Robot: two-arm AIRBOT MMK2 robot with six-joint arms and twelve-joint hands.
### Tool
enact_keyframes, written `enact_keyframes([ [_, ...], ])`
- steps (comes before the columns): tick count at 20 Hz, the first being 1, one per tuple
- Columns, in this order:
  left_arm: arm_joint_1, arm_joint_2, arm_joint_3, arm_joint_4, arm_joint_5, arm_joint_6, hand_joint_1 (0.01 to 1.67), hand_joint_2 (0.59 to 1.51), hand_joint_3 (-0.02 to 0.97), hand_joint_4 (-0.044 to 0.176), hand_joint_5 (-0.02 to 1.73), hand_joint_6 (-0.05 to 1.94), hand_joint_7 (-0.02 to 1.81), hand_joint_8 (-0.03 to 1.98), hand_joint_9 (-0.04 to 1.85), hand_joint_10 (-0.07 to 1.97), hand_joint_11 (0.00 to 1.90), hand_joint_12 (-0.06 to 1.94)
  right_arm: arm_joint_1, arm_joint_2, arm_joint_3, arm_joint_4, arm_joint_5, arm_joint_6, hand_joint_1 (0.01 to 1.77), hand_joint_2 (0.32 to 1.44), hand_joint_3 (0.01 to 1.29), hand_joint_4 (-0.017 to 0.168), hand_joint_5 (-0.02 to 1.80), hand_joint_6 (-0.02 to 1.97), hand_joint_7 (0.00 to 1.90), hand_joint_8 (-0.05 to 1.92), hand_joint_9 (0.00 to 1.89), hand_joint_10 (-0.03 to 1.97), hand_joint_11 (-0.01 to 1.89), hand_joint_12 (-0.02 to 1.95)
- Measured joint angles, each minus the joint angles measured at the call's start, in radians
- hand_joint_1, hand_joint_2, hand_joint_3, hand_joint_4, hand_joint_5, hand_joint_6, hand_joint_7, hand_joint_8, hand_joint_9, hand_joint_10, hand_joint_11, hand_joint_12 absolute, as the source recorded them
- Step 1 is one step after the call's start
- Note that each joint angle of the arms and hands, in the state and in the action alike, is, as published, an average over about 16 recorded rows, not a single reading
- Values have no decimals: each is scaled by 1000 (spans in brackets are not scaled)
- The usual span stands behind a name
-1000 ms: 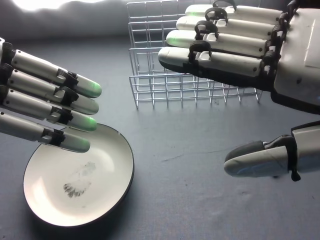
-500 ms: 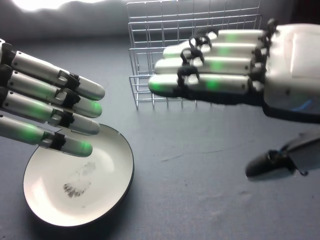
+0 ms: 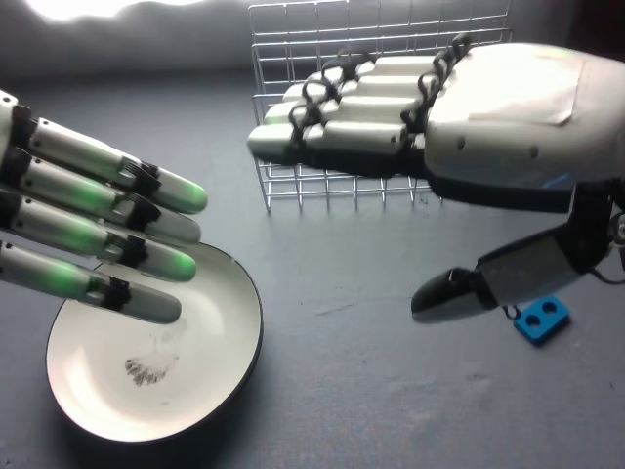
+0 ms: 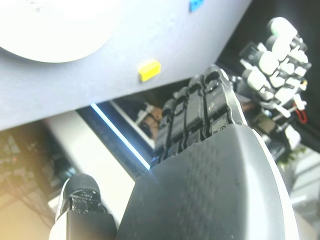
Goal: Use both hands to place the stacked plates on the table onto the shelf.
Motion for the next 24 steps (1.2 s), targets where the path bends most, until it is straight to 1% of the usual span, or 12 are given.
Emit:
enact_keyframes([
  [3, 3, 2, 0, 23, 0, 2, 14, 1012, 30, 3, 17, 6, 20, -16, 22, 19, 13, -1, 1, -9, 4, 12, -18, 7, 946, 939, 15, -2, 16, 21, 21, 14, 22, 3, 15, 164],
  [6, 15, 2, 8, 42, 1, 1, 14, 1017, 30, 3, 18, 6, 19, -16, 21, 19, 13, -1, -8, -10, 7, 20, -14, 5, 915, 938, 14, -2, 16, 21, 21, 15, 22, 3, 15, 79],
  [9, 36, 3, 26, 46, 2, 1, 14, 1022, 30, 3, 19, 6, 18, -17, 21, 19, 13, -1, -18, -8, 10, 22, 0, 2, 889, 942, 14, -3, 15, 20, 21, 15, 21, 3, 15, 17],
  [11, 54, 3, 40, 39, 1, 2, 14, 1025, 30, 3, 20, 6, 18, -17, 21, 18, 13, -1, -25, -8, 12, 20, 10, -1, 872, 947, 14, -2, 15, 20, 21, 15, 21, 3, 15, 2],
  [14, 85, 2, 58, 14, 2, 3, 14, 1030, 30, 3, 21, 6, 17, -17, 21, 18, 13, -1, -33, -8, 12, 18, 21, -7, 860, 952, 14, -2, 16, 20, 22, 15, 22, 3, 16, -16],
  [18, 142, 2, 80, -37, 8, 9, 14, 1031, 28, 3, 21, 6, 16, -18, 20, 18, 13, -1, -40, -8, 12, 17, 27, -12, 854, 964, 14, -2, 18, 21, 22, 14, 22, 3, 18, -16],
  [24, 214, 1, 84, -121, 24, 28, 14, 1027, 22, 3, 21, 6, 15, -17, 20, 18, 13, -1, -43, -5, 12, 16, 35, -8, 849, 980, 14, -3, 19, 20, 22, 15, 23, 3, 21, -15],
])
